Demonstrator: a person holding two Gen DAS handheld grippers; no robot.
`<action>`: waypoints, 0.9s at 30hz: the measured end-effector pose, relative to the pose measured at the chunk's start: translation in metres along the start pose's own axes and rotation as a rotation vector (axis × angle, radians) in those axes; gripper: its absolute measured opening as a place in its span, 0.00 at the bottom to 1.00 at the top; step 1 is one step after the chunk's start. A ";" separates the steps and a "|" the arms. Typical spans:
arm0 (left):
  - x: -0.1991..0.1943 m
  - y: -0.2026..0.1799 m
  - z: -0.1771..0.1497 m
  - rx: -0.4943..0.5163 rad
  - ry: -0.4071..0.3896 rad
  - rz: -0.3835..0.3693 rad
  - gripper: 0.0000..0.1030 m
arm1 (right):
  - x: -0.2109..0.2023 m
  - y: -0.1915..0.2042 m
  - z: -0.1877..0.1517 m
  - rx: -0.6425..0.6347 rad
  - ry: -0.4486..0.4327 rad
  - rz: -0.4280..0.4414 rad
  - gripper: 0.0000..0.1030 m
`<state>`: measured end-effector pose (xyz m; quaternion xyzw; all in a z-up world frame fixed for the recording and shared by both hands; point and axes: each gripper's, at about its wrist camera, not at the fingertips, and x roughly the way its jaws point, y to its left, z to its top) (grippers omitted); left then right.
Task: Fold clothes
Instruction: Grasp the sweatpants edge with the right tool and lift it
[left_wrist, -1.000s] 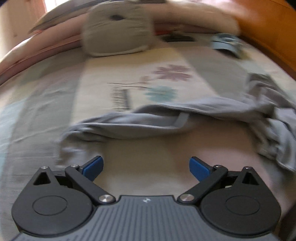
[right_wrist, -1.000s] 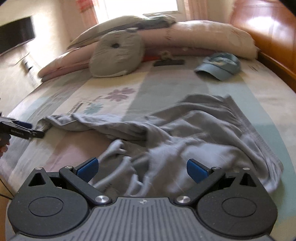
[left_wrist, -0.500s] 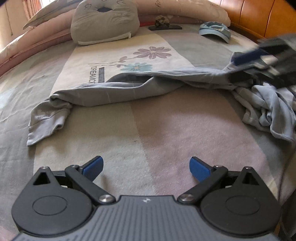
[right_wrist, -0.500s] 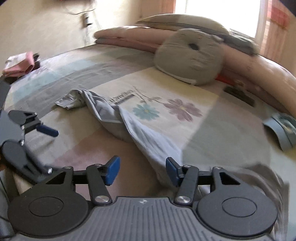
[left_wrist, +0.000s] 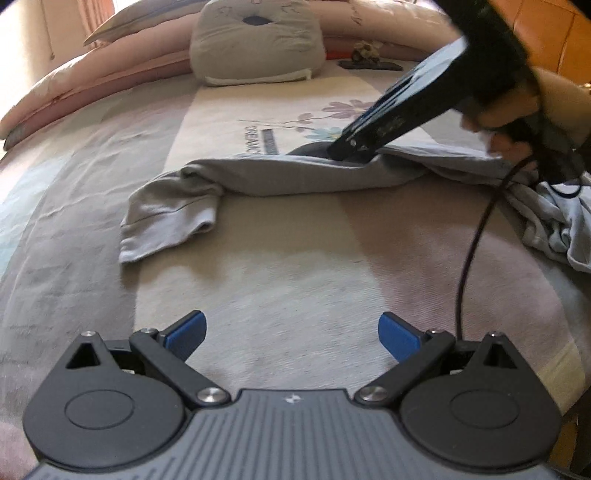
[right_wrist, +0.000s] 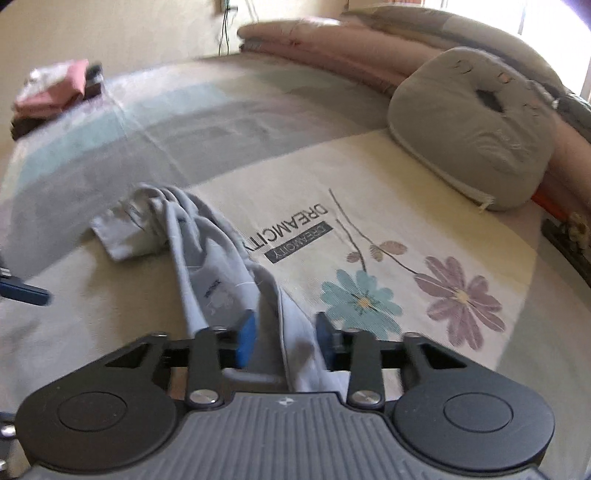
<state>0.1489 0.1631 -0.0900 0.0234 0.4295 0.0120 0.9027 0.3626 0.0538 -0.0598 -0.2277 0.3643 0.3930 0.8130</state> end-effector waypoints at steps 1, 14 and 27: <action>-0.001 0.003 -0.001 -0.007 -0.002 -0.001 0.97 | 0.007 0.002 0.002 -0.014 0.015 -0.008 0.23; -0.017 0.011 -0.011 -0.024 -0.039 -0.023 0.97 | -0.048 0.027 -0.004 -0.028 -0.043 0.045 0.04; -0.054 0.015 -0.026 -0.017 -0.058 -0.055 0.97 | -0.098 0.089 -0.072 -0.016 0.093 0.247 0.04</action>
